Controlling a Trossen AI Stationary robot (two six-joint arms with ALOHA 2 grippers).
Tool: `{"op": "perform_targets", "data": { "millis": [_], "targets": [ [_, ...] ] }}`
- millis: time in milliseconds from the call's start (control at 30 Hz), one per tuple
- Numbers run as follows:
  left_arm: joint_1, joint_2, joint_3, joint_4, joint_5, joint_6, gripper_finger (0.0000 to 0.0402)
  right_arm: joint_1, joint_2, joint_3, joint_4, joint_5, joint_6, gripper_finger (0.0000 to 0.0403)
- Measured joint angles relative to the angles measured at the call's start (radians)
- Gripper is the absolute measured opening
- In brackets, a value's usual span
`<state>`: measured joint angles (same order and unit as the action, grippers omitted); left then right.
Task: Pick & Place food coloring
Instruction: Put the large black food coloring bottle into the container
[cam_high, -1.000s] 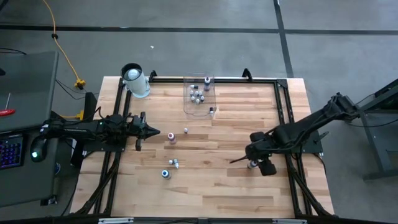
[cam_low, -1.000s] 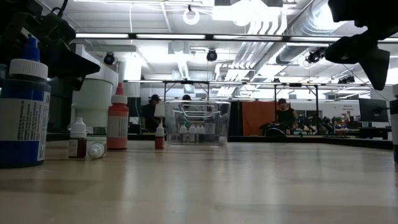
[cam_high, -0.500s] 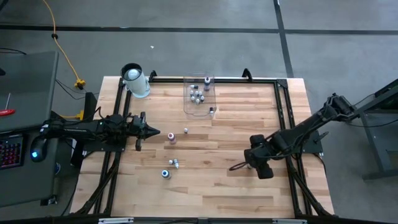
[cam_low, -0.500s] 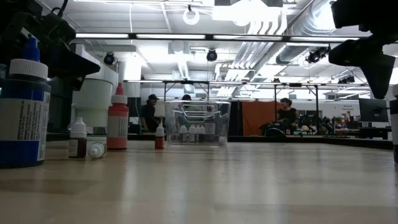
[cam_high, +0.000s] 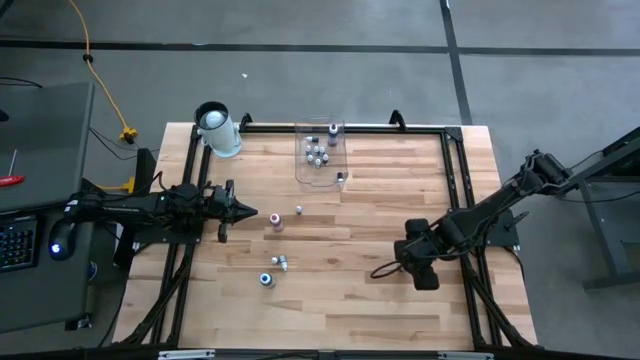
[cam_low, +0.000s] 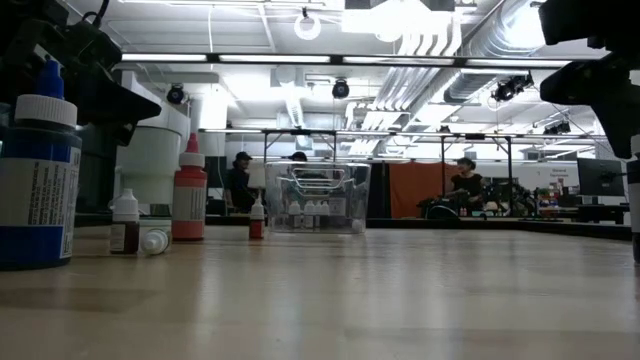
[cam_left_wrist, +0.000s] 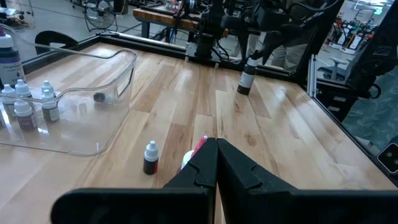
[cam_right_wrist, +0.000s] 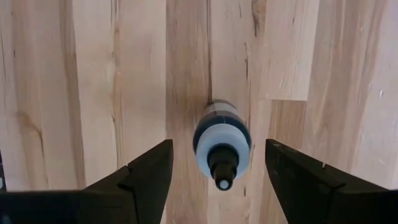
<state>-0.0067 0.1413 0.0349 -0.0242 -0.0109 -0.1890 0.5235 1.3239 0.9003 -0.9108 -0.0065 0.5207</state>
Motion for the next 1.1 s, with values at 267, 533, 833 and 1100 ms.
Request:
{"op": "perform_targets", "data": {
  "millis": [267, 533, 833, 1100],
  "targets": [
    [0.0, 0.0, 0.0, 0.0, 0.0, 0.0, 0.0001, 0.001, 0.0, 0.0, 0.006, 0.002, 0.007, 0.0228],
    [0.0, 0.0, 0.0, 0.0, 0.0, 0.0, 0.0001, 0.001, 0.0, 0.0, 0.011, -0.01, 0.007, 0.019],
    [0.0, 0.0, 0.0, 0.0, 0.0, 0.0, 0.0001, 0.001, 0.0, 0.0, 0.011, -0.024, 0.007, 0.0159],
    [0.0, 0.0, 0.0, 0.0, 0.0, 0.0, 0.0001, 0.001, 0.011, 0.0, 0.014, -0.029, 0.004, 0.0131]
  ]
}}
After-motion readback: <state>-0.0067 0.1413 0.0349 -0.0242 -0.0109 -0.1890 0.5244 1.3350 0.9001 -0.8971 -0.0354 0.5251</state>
